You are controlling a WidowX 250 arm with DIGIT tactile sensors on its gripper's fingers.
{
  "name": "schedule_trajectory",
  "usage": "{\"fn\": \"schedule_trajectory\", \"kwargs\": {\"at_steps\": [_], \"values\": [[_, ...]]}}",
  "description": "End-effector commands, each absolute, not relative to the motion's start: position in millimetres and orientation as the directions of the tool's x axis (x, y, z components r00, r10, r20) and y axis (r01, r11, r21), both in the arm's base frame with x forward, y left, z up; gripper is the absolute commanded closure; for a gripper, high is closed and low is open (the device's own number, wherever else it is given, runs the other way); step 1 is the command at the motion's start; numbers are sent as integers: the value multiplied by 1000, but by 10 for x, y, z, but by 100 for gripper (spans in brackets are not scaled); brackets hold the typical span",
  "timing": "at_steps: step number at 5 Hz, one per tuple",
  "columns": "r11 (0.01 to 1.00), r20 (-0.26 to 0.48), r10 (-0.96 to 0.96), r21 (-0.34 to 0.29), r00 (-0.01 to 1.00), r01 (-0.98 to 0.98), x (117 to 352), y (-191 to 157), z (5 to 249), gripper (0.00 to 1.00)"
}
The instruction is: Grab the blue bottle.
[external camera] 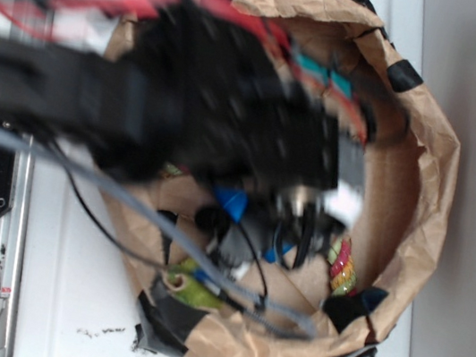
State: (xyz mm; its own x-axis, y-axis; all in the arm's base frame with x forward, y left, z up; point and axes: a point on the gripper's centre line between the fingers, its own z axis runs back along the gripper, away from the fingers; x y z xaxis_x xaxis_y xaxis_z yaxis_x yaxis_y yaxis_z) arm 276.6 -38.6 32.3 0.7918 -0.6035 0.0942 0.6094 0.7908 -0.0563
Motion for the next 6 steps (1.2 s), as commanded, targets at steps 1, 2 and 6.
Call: {"fn": "schedule_trajectory", "kwargs": {"at_steps": [1,2,6], "values": [[597,97,-792,-85,603,798,2375,-1055,370,0],[621,81,-775,-88,627,779,2359,-1035,339,28],[911,17,-390,154,920,383,2514,-251,1635,100]]}}
